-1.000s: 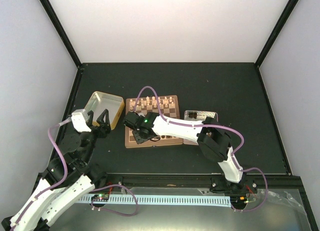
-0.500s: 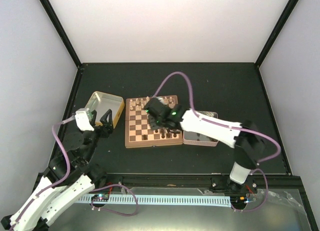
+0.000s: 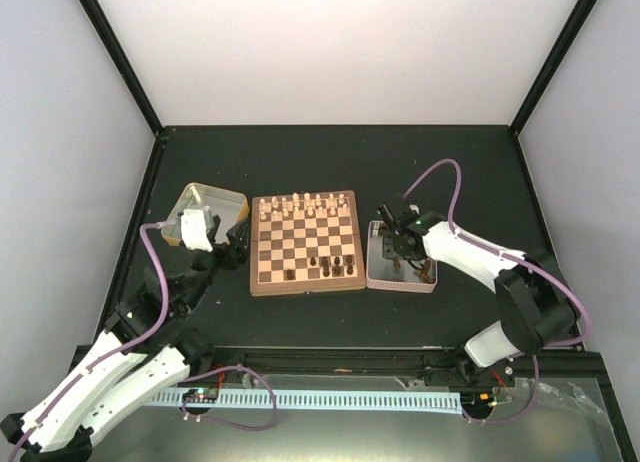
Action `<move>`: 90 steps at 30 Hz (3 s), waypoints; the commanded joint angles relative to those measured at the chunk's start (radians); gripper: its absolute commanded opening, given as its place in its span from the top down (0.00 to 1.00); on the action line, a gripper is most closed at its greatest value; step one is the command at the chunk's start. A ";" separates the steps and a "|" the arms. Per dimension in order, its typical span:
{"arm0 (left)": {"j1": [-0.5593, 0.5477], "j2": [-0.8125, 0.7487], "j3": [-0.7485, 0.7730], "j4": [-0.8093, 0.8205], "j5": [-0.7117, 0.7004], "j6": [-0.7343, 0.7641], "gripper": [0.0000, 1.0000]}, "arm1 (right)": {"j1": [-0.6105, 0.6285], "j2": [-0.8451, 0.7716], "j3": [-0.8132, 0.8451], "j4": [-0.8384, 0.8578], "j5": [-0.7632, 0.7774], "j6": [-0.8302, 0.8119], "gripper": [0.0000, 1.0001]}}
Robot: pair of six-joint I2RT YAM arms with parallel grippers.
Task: Set up the chess pieces on the board
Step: Pick up the chess piece from the storage box.
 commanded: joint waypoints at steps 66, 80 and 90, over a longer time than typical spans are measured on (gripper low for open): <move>0.050 0.543 0.320 0.136 1.078 -0.253 0.35 | 0.129 -0.457 -0.082 0.533 -0.984 -0.560 0.85; 0.068 0.580 0.311 0.136 1.154 -0.240 0.71 | 0.136 -0.436 -0.057 0.486 -1.007 -0.590 0.87; 0.068 0.598 0.312 0.106 1.179 -0.194 0.87 | 0.136 -0.422 -0.048 0.485 -1.004 -0.589 0.87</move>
